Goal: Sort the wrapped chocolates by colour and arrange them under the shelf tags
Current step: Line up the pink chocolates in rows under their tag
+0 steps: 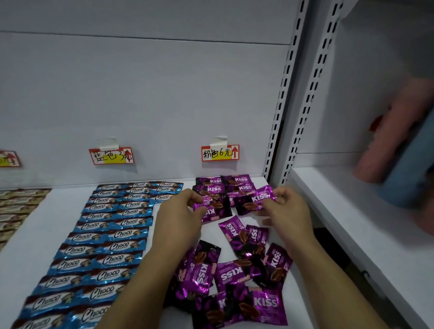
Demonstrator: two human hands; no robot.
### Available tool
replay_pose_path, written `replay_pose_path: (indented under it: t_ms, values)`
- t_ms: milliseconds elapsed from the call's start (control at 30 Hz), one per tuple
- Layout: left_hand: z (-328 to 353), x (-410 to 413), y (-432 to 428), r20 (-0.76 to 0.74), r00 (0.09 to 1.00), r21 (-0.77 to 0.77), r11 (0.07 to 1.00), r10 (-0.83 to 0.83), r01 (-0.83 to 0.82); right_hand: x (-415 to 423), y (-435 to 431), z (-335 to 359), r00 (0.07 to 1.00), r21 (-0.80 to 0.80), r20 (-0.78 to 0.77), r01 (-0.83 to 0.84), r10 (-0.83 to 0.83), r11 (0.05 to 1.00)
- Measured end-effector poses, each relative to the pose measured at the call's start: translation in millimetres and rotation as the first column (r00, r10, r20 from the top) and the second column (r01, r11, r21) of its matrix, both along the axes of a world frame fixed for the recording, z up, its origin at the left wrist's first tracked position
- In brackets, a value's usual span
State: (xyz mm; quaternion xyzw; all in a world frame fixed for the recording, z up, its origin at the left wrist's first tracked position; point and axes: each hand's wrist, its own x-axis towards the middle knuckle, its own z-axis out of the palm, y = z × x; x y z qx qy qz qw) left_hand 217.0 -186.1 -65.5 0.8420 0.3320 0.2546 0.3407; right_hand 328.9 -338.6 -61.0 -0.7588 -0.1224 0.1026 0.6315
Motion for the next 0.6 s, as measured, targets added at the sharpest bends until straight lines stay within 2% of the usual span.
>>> replay_pose_path:
  t_ms: [200, 367, 433, 500, 533, 600]
  values:
    - [-9.2, 6.5, 2.4, -0.078, 0.996, 0.112, 0.993, -0.038, 0.046, 3.3, 5.7, -10.0, 0.994, -0.173, 0.092, 0.066, -0.051, 0.983]
    - [-5.4, 0.2, 4.2, -0.149, 0.987, 0.291, 0.952, -0.057, 0.099, 3.5, 9.9, -11.8, 0.964, -0.454, 0.265, 0.145, -0.022, 0.879]
    - [-5.1, -7.4, -1.9, -0.165, 0.979, 0.329, 0.93, -0.115, 0.165, 0.5, 5.5, -12.3, 0.925, -0.571, 0.378, 0.208, 0.029, 0.794]
    - [-7.1, -12.5, -7.6, -0.206, 0.962, 0.371, 0.896, -0.176, 0.244, -6.6, 0.6, -9.5, 0.87, -0.577, 0.479, 0.211, 0.117, 0.789]
    - [-8.1, -14.2, -9.7, -0.235, 0.953, 0.386, 0.881, -0.193, 0.274, -10.8, -0.8, -8.9, 0.838, -0.596, 0.508, 0.176, 0.198, 0.784]
    - [-9.7, -15.7, -10.9, -0.305, 0.931, 0.401, 0.86, -0.2, 0.316, -17.8, 0.3, -10.8, 0.763, -0.694, 0.517, 0.107, 0.389, 0.712]
